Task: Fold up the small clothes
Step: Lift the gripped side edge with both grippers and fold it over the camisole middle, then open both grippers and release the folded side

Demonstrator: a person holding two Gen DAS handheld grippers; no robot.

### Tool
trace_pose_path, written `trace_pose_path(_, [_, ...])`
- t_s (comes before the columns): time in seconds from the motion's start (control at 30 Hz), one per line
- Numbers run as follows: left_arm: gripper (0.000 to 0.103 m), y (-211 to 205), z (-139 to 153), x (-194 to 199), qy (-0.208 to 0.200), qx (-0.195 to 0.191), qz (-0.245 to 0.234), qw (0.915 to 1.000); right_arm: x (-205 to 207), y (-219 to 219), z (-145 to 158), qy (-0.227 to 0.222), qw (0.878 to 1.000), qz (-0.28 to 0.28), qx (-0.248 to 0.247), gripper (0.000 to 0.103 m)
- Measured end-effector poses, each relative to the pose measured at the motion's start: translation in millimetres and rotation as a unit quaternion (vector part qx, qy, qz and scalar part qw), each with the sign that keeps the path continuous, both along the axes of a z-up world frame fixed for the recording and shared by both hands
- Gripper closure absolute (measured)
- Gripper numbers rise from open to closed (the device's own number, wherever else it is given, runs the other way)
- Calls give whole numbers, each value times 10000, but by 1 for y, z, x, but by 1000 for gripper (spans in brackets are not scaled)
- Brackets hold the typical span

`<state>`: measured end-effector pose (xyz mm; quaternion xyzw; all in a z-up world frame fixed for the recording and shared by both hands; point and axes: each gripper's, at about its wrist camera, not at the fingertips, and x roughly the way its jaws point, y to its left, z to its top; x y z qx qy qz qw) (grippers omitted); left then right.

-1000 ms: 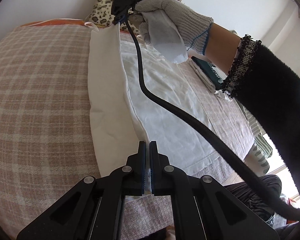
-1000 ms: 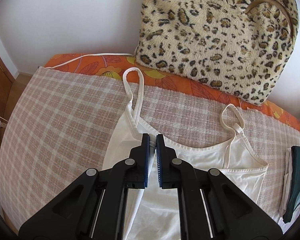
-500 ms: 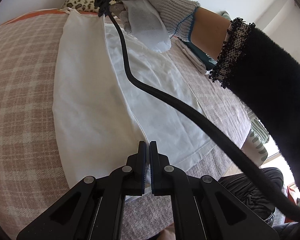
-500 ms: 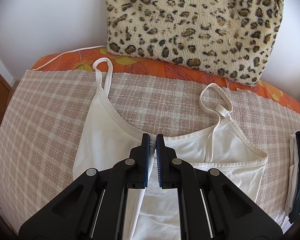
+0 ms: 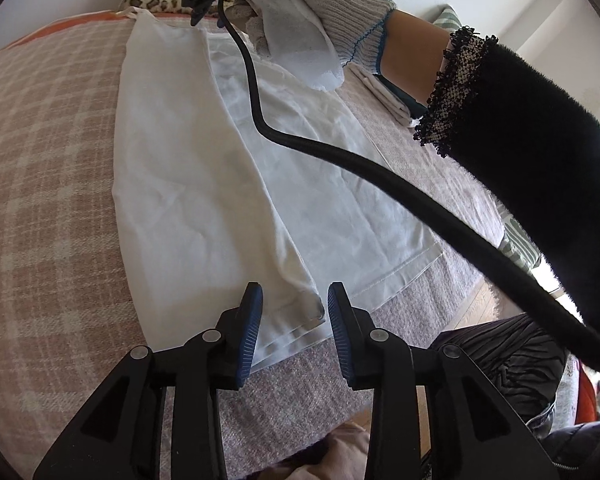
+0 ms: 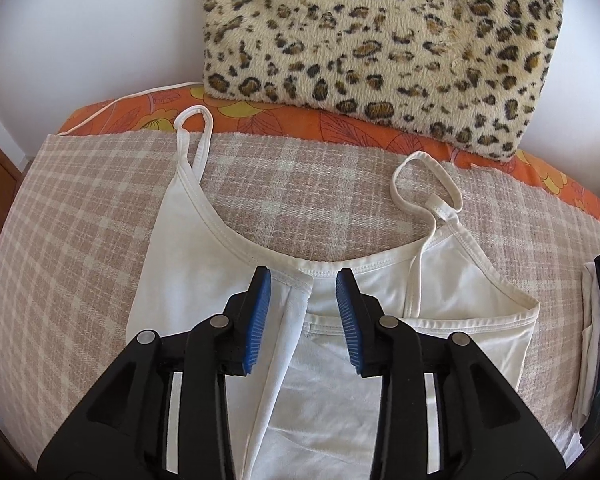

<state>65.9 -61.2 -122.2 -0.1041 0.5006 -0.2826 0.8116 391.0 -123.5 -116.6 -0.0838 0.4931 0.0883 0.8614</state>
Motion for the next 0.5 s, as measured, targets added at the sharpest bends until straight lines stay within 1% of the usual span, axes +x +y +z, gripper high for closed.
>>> trace_pose_path(0.1, [71, 7, 4, -4, -163, 101, 56, 9998, -12, -11, 17, -127, 9999, -37, 74, 67])
trace_pose_path(0.17, [71, 15, 7, -5, -198, 39, 144, 9997, -22, -22, 28, -207, 9996, -86, 175, 67])
trace_pose_path(0.23, [71, 22, 10, -6, -270, 55, 217, 9994, -32, -34, 39, -256, 9991, -155, 304, 67])
trace_pose_path(0.3, [71, 24, 13, -8, -416, 149, 264, 9987, -43, -46, 48, -299, 9984, -184, 439, 67])
trace_pose_path(0.43, [71, 22, 22, -12, -811, 470, 288, 9952, -73, -71, 67, -404, 9970, -176, 635, 67])
trace_pose_path(0.5, [71, 15, 27, -14, -963, 547, 262, 9935, -89, -83, 75, -471, 9967, -153, 642, 67])
